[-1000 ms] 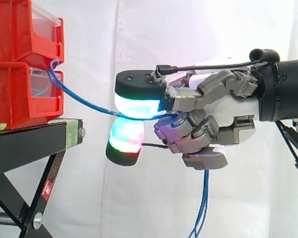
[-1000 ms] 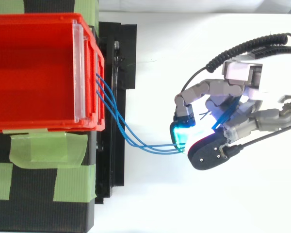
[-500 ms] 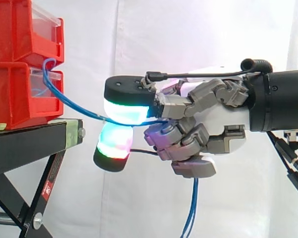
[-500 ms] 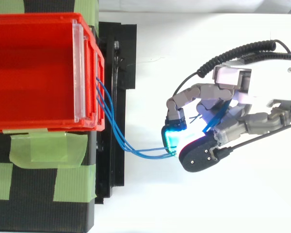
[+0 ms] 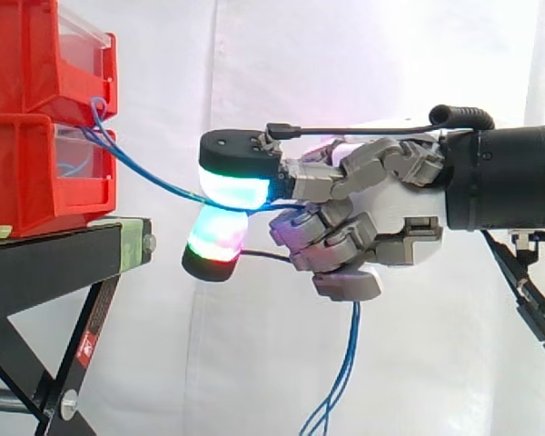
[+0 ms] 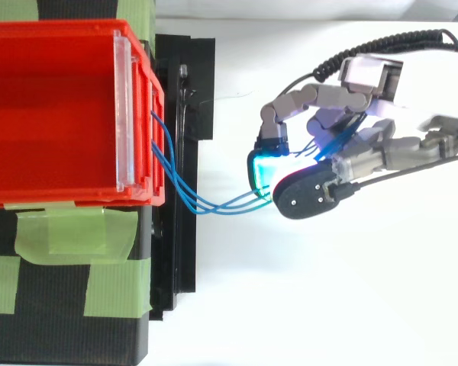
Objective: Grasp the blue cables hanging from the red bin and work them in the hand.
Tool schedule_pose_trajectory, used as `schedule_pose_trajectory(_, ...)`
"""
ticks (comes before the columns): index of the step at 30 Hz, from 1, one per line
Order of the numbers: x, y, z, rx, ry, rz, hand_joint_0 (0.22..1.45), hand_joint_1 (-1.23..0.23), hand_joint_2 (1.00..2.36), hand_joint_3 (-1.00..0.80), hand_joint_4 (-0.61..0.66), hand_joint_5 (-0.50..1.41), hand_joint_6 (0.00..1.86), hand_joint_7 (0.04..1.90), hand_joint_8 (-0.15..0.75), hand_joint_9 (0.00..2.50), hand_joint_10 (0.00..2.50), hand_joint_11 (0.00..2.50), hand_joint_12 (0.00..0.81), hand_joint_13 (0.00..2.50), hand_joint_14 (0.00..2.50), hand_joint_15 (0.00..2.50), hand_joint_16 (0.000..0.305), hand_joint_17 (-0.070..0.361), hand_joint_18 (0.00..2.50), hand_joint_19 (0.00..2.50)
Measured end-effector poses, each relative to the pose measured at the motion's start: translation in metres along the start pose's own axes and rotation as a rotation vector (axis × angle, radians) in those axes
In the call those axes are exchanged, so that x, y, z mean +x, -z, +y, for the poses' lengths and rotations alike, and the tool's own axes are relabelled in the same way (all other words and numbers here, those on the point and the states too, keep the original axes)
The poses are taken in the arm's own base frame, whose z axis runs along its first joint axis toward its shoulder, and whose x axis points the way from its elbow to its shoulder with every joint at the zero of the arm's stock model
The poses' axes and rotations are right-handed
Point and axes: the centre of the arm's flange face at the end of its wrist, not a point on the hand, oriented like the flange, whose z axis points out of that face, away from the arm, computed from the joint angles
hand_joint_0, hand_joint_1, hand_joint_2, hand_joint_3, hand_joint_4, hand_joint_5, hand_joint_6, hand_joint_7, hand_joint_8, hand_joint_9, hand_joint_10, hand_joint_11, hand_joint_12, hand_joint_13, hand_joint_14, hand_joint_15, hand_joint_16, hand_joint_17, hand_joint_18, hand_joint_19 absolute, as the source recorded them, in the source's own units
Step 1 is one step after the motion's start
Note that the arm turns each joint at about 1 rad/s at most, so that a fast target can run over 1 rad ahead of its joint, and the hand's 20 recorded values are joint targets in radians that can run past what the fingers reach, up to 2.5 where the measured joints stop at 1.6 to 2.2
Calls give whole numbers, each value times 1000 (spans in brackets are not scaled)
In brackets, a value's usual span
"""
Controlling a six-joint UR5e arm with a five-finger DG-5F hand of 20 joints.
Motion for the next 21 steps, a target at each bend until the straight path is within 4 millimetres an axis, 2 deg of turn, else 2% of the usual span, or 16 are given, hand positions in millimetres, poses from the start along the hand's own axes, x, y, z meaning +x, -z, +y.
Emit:
schedule_pose_trajectory(9, -9, -1, -3, 0, 17, -15, 1016, -533, 1019, -588, 242, 33, 655, 1192, 505, 769, 2500, 2500, 576, 1104, 2500, 2139, 48, 108, 1534, 1175)
schedule_pose_trajectory(21, -6, 0, -2, -1, 49, 5, 1019, -546, 1018, -598, 243, 21, 659, 1187, 497, 731, 2500, 2500, 578, 1087, 2500, 2148, 48, 107, 1514, 1203)
